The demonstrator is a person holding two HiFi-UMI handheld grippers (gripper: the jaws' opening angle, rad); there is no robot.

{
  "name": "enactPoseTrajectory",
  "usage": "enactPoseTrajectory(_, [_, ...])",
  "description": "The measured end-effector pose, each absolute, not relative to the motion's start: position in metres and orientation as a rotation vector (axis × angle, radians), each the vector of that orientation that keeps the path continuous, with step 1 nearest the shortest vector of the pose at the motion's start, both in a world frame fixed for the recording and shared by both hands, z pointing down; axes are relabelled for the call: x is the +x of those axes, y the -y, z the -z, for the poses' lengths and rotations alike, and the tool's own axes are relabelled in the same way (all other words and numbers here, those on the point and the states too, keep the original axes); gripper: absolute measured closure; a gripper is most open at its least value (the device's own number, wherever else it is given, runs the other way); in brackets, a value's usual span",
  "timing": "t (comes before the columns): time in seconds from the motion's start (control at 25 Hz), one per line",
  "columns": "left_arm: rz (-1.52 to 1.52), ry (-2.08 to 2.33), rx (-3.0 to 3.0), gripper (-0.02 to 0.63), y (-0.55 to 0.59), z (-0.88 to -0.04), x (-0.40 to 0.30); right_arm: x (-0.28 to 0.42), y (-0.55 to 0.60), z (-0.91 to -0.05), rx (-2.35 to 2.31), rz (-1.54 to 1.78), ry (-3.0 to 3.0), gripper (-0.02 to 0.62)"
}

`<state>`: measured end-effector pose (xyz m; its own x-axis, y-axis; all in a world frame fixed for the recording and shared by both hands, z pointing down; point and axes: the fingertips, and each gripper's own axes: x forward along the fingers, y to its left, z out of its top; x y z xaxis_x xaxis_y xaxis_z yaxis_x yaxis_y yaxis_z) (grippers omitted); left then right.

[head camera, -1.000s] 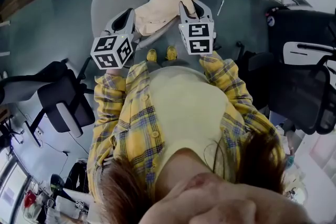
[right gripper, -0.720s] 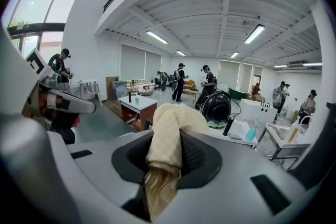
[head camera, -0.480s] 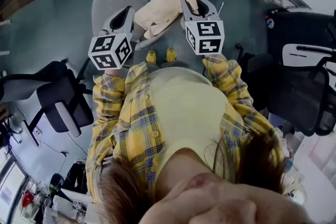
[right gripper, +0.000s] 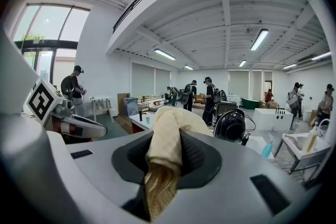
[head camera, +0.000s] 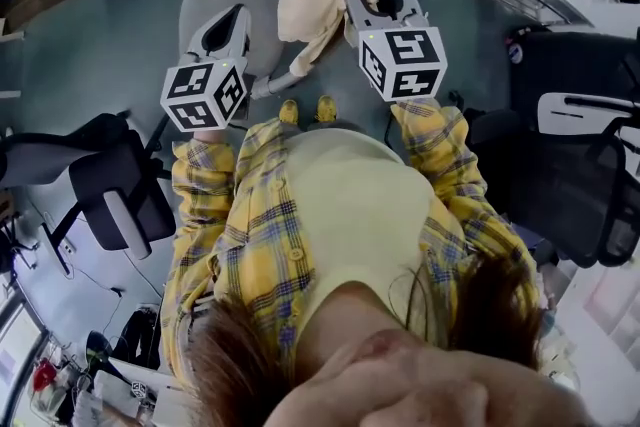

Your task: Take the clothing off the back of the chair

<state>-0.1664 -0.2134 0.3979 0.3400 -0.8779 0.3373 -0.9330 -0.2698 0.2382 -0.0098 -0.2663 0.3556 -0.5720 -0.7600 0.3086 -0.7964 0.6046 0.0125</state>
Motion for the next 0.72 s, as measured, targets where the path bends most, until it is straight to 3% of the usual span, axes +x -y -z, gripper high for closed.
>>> enactPoseTrajectory(0.72, [-0.121, 1.784, 2.194, 0.601, 0.211, -0.350, -0.208, -0.056, 0.264, -0.314, 1.129, -0.184, 2.713, 0.500])
